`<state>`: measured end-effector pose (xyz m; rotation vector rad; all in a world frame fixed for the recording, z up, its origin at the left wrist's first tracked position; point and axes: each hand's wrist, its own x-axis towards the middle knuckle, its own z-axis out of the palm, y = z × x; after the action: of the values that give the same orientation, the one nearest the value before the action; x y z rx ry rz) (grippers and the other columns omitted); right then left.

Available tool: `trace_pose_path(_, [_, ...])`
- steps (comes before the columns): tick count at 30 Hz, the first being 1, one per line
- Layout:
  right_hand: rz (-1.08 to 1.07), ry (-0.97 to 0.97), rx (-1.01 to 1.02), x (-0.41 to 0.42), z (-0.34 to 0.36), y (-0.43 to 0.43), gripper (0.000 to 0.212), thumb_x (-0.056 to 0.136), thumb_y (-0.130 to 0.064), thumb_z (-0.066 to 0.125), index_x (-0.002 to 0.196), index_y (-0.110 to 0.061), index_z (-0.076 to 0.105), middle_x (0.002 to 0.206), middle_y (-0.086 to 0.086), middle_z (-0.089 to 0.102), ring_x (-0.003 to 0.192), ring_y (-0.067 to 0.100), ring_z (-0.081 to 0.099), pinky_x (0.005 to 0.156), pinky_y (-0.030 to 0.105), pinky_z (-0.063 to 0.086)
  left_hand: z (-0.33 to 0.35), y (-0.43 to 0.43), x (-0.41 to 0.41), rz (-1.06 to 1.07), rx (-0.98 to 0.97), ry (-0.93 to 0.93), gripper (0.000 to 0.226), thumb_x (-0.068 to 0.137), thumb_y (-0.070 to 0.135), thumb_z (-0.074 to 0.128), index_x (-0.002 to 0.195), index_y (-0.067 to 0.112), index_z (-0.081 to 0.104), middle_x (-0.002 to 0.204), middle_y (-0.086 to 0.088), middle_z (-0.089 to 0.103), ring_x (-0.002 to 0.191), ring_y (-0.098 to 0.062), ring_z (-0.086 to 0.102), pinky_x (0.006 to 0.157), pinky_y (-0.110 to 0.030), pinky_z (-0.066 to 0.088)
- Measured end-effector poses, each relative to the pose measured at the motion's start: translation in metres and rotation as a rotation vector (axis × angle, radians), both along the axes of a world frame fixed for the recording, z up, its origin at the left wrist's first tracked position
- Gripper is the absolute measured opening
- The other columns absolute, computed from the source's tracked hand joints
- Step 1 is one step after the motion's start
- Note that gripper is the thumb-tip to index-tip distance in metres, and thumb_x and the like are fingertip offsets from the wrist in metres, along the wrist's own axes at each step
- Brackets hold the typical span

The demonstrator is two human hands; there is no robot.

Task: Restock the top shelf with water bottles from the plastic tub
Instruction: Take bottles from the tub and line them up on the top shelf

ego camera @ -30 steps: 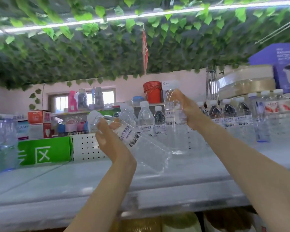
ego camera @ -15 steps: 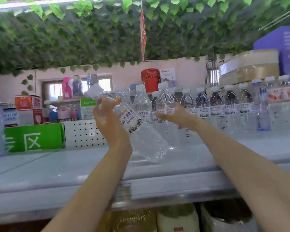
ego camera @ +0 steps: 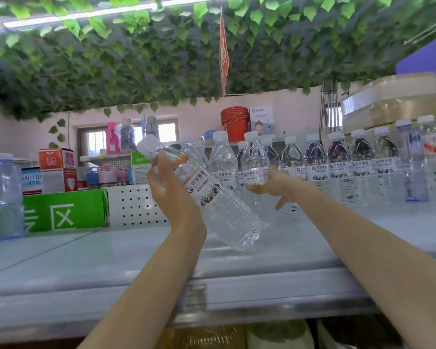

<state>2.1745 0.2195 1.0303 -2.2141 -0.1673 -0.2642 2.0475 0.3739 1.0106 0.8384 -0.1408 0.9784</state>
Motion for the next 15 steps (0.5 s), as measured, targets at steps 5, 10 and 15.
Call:
trace_pose_path(5, [0.035,-0.044,0.049,0.006,-0.003,0.000,0.075,0.095,-0.028,0.053,0.151,-0.015,0.005,0.153,0.009,0.030,0.126,0.043,0.043,0.085,0.052,0.052,-0.001,0.000,0.000,0.005,-0.008,0.001,0.017,0.092,0.048,0.046,0.103,0.036,0.053,0.111,0.007,0.061,0.118,-0.017,0.052,0.102,-0.039,0.040])
trace_pose_path(10, [0.062,-0.067,-0.099,0.003,-0.013,0.006,0.092,0.095,-0.017,0.053,0.147,-0.024,-0.024,0.158,0.012,0.011,0.123,0.037,0.048,0.095,0.048,0.048,0.001,0.001,0.002,-0.008,-0.013,0.013,0.011,0.092,0.047,0.048,0.097,0.039,0.054,0.118,0.002,0.061,0.116,-0.018,0.055,0.102,-0.043,0.042])
trace_pose_path(15, [-0.014,-0.082,-0.408,-0.002,-0.014,0.013,0.121,0.080,-0.027,0.071,0.142,-0.012,-0.031,0.158,0.018,-0.004,0.122,0.040,0.047,0.088,0.041,0.053,0.000,0.002,0.002,-0.008,-0.018,-0.003,0.012,0.092,0.047,0.049,0.093,0.038,0.056,0.125,-0.005,0.060,0.117,-0.023,0.055,0.103,-0.047,0.042])
